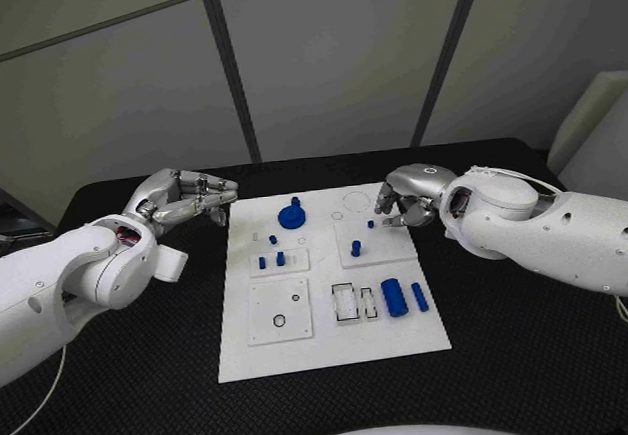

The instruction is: Assemble the parts on the task board

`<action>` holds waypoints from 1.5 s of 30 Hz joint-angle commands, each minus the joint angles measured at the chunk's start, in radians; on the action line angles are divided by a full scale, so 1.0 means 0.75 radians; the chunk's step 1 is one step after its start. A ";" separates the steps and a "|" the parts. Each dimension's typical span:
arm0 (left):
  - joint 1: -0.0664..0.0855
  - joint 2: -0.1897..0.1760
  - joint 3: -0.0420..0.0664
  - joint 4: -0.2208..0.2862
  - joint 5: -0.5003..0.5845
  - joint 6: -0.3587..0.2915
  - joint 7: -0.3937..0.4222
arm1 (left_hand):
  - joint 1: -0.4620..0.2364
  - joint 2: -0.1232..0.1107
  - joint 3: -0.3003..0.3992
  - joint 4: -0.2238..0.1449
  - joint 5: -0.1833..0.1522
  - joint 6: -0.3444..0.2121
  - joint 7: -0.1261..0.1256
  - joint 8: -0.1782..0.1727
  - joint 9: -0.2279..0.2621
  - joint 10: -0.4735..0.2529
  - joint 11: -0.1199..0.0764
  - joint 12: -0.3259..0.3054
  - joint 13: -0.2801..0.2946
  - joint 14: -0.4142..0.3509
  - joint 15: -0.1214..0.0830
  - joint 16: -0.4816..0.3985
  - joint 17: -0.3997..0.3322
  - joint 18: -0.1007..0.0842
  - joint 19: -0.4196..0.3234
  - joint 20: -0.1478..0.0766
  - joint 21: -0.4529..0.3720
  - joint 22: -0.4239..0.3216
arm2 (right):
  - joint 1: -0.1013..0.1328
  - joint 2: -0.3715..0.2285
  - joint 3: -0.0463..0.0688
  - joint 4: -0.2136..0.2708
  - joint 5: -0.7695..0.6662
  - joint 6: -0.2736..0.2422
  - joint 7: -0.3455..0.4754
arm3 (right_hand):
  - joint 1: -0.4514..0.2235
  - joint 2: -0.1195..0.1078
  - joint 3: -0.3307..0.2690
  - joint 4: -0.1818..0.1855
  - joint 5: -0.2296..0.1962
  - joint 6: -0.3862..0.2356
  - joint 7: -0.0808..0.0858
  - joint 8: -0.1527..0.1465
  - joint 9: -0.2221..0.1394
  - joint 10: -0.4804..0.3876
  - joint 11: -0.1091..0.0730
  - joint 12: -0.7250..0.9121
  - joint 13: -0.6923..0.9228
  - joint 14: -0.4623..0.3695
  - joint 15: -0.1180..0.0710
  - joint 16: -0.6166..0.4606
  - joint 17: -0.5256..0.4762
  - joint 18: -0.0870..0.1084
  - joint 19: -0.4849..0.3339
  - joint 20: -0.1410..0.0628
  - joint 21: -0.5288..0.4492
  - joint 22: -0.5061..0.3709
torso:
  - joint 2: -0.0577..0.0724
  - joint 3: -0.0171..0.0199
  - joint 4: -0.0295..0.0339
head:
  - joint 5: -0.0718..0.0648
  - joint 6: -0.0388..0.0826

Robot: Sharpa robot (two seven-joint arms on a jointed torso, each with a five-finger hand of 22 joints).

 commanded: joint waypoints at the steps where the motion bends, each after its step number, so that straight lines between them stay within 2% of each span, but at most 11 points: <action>1: -0.005 -0.008 0.001 0.030 0.246 0.033 0.117 | -0.014 0.004 -0.011 0.001 -0.004 0.008 -0.001 0.008 0.002 0.009 -0.003 0.006 0.002 -0.005 0.000 -0.009 -0.002 -0.021 -0.004 0.001 -0.007 -0.002 | 0.001 0.011 -0.010 0.001 -0.123 0.009 -0.049 | -0.004 -0.012 0.012 0.000 -0.005 -0.007 0.004 -0.003 0.001 -0.008 0.006 -0.005 0.002 0.052 0.011 0.015 0.011 -0.014 -0.011 0.003 0.019 0.020 | 0.001 0.0003 0.0005 | -0.001 0.001; 6: -0.009 -0.011 0.001 0.049 0.268 0.036 0.127 | -0.010 0.008 -0.015 0.000 -0.003 0.010 -0.002 0.010 0.002 0.008 -0.004 0.009 0.004 -0.005 -0.001 -0.012 -0.003 -0.021 -0.002 0.001 -0.013 -0.007 | -0.002 0.035 -0.020 -0.007 -0.141 -0.003 -0.047 | -0.011 -0.022 0.042 0.000 -0.006 -0.005 0.005 -0.003 0.002 -0.011 0.007 -0.004 0.002 0.050 0.013 0.059 0.045 -0.015 -0.021 0.009 0.074 0.077 | 0.001 -0.0004 -0.0008 | 0.002 0.001; 16: -0.012 -0.009 0.001 0.050 0.276 0.037 0.129 | -0.006 0.011 -0.018 -0.002 -0.003 0.011 -0.003 0.011 0.002 0.007 -0.005 0.012 0.005 -0.006 -0.002 -0.014 -0.004 -0.021 0.000 0.000 -0.018 -0.012 | -0.006 0.068 -0.024 -0.019 -0.149 -0.039 -0.046 | -0.011 -0.030 0.090 -0.008 -0.005 -0.007 0.014 -0.003 0.002 -0.011 0.011 -0.003 0.003 0.051 0.017 0.118 0.091 -0.021 -0.026 0.016 0.154 0.164 | 0.002 0.0002 0.0006 | 0.006 -0.006; 19: -0.013 -0.008 0.001 0.047 0.277 0.040 0.126 | -0.003 0.013 -0.020 -0.004 -0.003 0.012 -0.002 0.012 0.002 0.006 -0.005 0.013 0.006 -0.006 -0.002 -0.016 -0.005 -0.021 0.001 -0.001 -0.020 -0.015 | -0.006 0.074 -0.024 -0.023 -0.150 -0.048 -0.047 | -0.014 -0.033 0.129 -0.010 -0.054 -0.008 0.016 -0.003 0.001 -0.011 0.013 -0.003 0.003 0.048 0.019 0.134 0.098 -0.021 -0.035 0.019 0.179 0.188 | 0.002 0.0004 0.0000 | 0.008 -0.008; 21: -0.013 -0.007 0.001 0.045 0.277 0.042 0.123 | -0.002 0.013 -0.021 -0.004 -0.003 0.012 -0.002 0.012 0.002 0.006 -0.005 0.014 0.006 -0.007 -0.002 -0.016 -0.005 -0.021 0.002 -0.001 -0.021 -0.016 | -0.007 0.077 -0.024 -0.027 -0.150 -0.047 -0.047 | -0.019 -0.042 0.158 -0.012 -0.063 -0.008 0.018 -0.003 0.002 -0.011 0.012 -0.003 0.003 0.045 0.020 0.143 0.101 -0.022 -0.043 0.022 0.192 0.199 | 0.002 0.0005 -0.0008 | 0.009 -0.009; 29: -0.013 -0.003 0.001 0.041 0.277 0.048 0.113 | 0.002 0.016 -0.023 -0.006 -0.002 0.011 -0.002 0.012 0.002 0.004 -0.005 0.015 0.007 -0.007 -0.002 -0.018 -0.006 -0.021 0.003 -0.001 -0.024 -0.019 | -0.007 0.090 -0.024 -0.043 -0.150 -0.009 -0.050 | -0.024 -0.048 0.193 -0.017 -0.064 -0.007 0.017 -0.002 0.002 -0.010 0.014 -0.003 0.003 0.044 0.021 0.160 0.112 -0.023 -0.049 0.023 0.214 0.223 | 0.001 0.0005 -0.0007 | 0.007 -0.013; 36: -0.014 0.001 0.000 0.040 0.277 0.053 0.106 | 0.006 0.018 -0.024 -0.008 -0.002 0.011 -0.001 0.012 0.002 0.002 -0.004 0.016 0.007 -0.007 -0.002 -0.019 -0.006 -0.021 0.005 -0.001 -0.026 -0.021 | -0.007 0.107 -0.024 -0.063 -0.150 0.035 -0.047 | -0.026 -0.054 0.240 -0.033 -0.060 0.002 0.015 0.001 0.004 0.000 0.011 0.001 0.005 0.049 0.019 0.199 0.147 -0.031 -0.041 0.023 0.271 0.291 | 0.000 -0.0005 0.0009 | 0.008 -0.017; 45: -0.014 0.003 0.000 0.038 0.277 0.055 0.103 | 0.006 0.020 -0.025 -0.009 -0.002 0.011 0.000 0.013 0.002 0.002 -0.004 0.016 0.007 -0.007 -0.002 -0.020 -0.006 -0.021 0.005 -0.002 -0.027 -0.022 | -0.007 0.119 -0.024 -0.071 -0.150 0.071 -0.039 | -0.032 -0.055 0.290 -0.060 -0.059 0.020 0.009 0.006 0.006 0.021 0.006 0.007 0.007 0.050 0.016 0.226 0.165 -0.040 -0.034 0.021 0.329 0.359 | 0.001 0.0001 -0.0018 | 0.013 -0.021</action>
